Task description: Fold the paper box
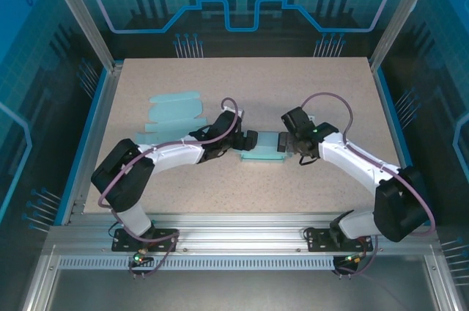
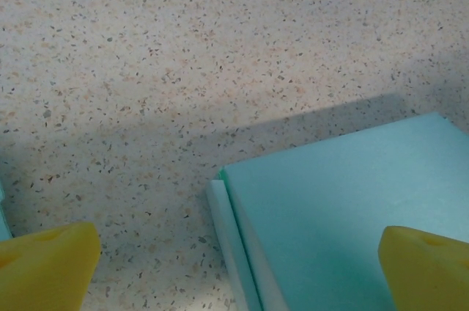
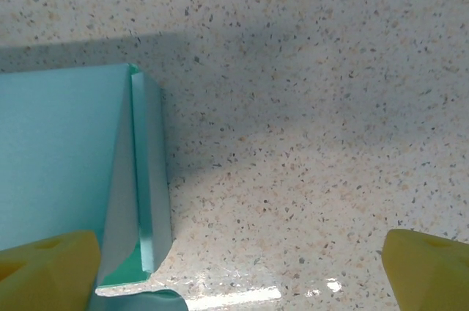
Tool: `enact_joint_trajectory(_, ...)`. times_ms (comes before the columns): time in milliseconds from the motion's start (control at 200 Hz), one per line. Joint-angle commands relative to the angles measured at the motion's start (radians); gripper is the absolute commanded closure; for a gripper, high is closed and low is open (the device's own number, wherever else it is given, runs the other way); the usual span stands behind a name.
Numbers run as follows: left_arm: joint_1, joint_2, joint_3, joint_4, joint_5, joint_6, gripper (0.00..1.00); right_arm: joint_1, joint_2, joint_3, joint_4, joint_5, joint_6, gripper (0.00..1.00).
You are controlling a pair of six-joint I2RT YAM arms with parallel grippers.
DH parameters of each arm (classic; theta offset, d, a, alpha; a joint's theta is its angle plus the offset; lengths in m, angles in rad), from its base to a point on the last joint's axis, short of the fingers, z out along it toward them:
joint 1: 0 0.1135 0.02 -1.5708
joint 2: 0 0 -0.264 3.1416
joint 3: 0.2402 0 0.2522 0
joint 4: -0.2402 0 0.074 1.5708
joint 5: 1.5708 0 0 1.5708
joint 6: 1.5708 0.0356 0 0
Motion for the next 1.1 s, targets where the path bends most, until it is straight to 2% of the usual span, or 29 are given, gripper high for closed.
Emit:
enact_joint_trajectory(0,-0.001,0.027,-0.026,-0.023,0.010,-0.029,0.02,-0.006,0.034,-0.027,0.004,-0.005,0.032,0.00)
enact_joint_trajectory(100,-0.001,0.038,-0.049,-0.019,0.007,-0.050,0.04,-0.007,0.057,-0.036,0.007,0.004,0.044,0.00)
enact_joint_trajectory(215,-0.001,0.052,-0.074,-0.011,0.002,-0.078,0.13,-0.008,0.085,-0.044,0.021,0.007,0.051,0.00)
enact_joint_trajectory(345,-0.002,0.062,-0.102,-0.002,0.004,-0.105,0.18,-0.008,0.110,-0.050,0.031,0.006,0.061,0.00)
enact_joint_trajectory(635,0.000,0.057,-0.119,-0.006,0.023,-0.127,0.24,-0.008,0.099,-0.057,0.050,-0.016,0.067,0.00)
enact_joint_trajectory(921,0.000,-0.010,-0.086,-0.011,0.047,-0.119,0.25,-0.008,-0.034,-0.092,0.050,-0.026,0.051,0.00)
enact_joint_trajectory(1096,0.000,-0.057,-0.083,-0.016,0.038,-0.120,0.25,0.014,-0.157,-0.161,0.138,-0.062,-0.048,0.00)
